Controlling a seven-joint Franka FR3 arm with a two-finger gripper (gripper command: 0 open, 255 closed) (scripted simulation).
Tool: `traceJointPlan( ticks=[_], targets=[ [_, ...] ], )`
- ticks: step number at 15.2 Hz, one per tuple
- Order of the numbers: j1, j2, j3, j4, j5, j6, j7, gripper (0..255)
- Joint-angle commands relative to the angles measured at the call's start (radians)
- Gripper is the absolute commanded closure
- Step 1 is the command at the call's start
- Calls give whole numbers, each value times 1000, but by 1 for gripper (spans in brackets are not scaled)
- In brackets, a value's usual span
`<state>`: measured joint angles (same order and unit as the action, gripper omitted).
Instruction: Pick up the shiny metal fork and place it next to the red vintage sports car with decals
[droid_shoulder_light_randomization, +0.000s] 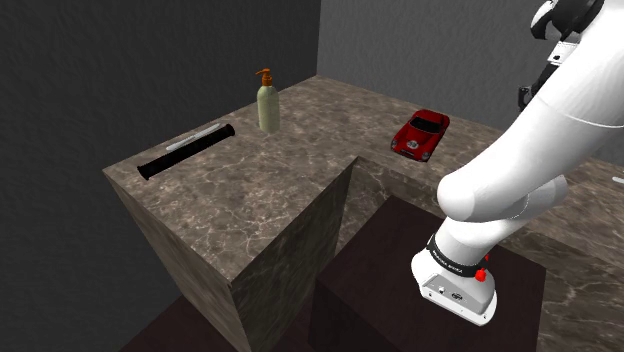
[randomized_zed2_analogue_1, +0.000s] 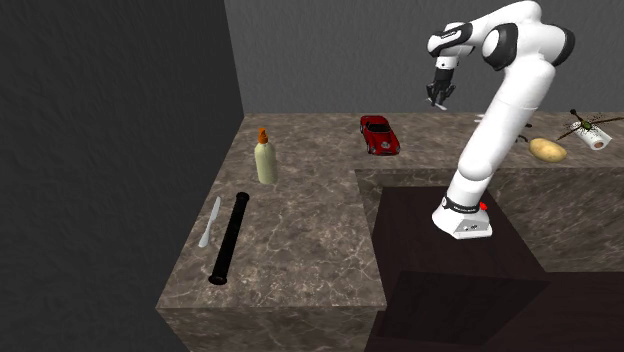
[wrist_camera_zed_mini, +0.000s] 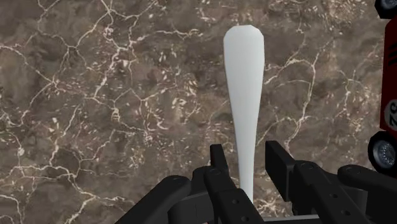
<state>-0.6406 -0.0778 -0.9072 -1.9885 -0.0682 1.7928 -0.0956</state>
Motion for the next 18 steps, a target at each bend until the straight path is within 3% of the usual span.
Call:
traceJointPlan(
  ticks=[1,18],
  targets=[
    [-2,13,-6,-17,9,26,-11,255],
    [-17,146,-22,-159,116,249,-93,255]
  ],
)
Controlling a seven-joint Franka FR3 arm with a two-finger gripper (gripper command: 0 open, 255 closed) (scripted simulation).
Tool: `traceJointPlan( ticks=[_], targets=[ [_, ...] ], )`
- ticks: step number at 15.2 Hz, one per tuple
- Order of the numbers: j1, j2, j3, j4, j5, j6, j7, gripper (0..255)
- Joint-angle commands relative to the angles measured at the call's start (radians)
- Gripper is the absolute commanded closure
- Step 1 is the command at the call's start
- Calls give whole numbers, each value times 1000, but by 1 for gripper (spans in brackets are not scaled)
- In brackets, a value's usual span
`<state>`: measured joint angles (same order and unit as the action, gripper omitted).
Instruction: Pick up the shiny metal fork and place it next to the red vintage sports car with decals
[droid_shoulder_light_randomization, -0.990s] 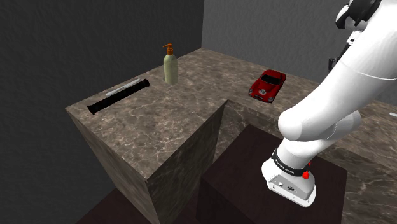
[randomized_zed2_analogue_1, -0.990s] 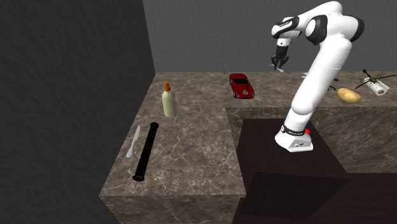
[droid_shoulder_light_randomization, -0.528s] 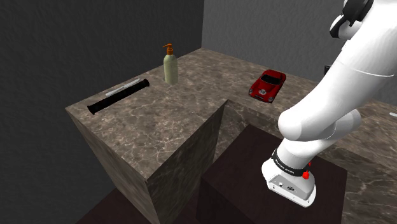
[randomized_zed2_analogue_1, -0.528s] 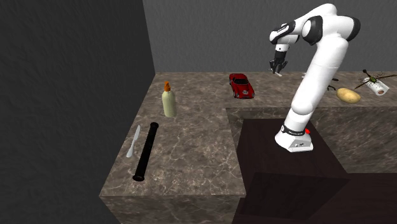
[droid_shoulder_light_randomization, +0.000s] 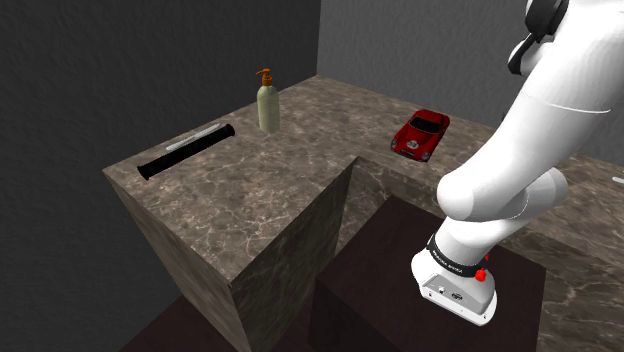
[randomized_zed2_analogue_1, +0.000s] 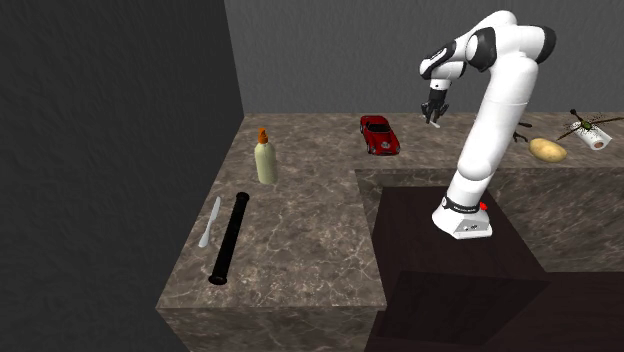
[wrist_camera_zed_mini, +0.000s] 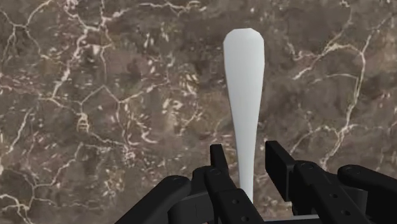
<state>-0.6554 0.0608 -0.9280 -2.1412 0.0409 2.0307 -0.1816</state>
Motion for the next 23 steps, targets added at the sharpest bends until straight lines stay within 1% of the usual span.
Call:
traceJointPlan(
  ticks=[1,9,17,18,23],
  targets=[
    [-4,18,0,-12,16,23,-14,255],
    [-30,115,20,-55,109,122,-81,255],
    [-30,115,21,-55,109,122,-81,255],
    [-30,115,21,-55,109,122,-81,0],
    [-30,115,21,-55,109,122,-81,0]
  ],
)
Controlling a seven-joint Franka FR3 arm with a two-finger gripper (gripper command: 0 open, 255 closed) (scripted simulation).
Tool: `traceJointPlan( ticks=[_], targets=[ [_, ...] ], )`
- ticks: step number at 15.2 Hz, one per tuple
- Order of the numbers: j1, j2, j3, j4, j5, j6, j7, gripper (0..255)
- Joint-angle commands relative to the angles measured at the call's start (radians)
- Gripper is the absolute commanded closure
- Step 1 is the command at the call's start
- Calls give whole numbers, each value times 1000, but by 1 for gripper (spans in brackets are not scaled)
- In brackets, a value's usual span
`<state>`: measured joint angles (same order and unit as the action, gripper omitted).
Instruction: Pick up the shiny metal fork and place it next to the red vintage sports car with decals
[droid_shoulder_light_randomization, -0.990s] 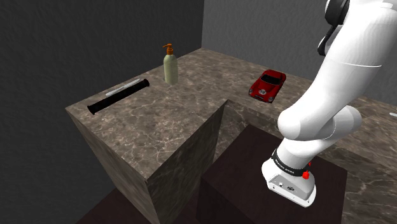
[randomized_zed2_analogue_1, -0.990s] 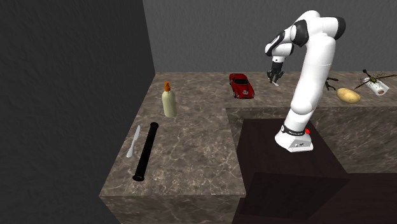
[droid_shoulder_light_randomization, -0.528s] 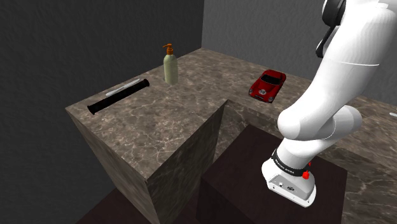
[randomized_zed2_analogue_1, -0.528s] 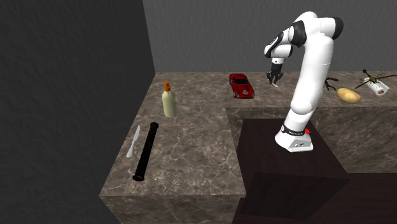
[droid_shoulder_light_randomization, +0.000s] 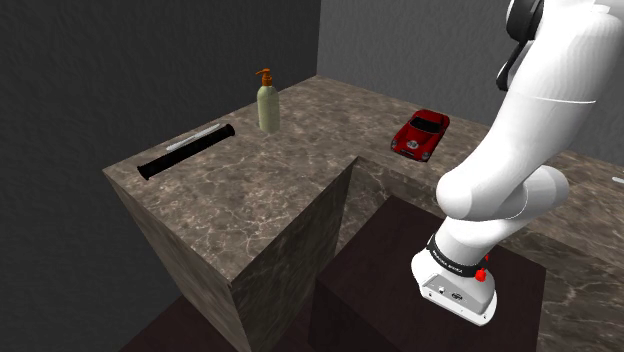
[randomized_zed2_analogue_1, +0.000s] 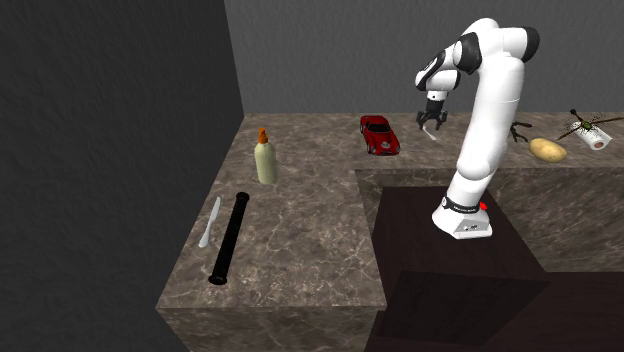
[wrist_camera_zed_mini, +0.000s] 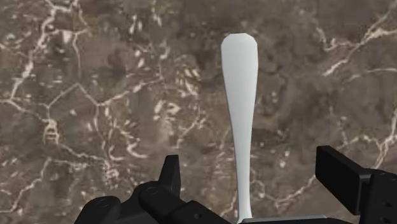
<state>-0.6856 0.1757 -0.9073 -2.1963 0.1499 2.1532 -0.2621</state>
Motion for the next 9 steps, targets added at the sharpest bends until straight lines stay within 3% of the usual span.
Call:
traceJointPlan(
  ticks=[1,4,9],
  targets=[
    [7,-22,-8,18,-23,-31,16,0],
    [22,-75,-21,76,-74,-120,53,0],
    [21,-75,-20,76,-74,-120,54,0]
  ],
)
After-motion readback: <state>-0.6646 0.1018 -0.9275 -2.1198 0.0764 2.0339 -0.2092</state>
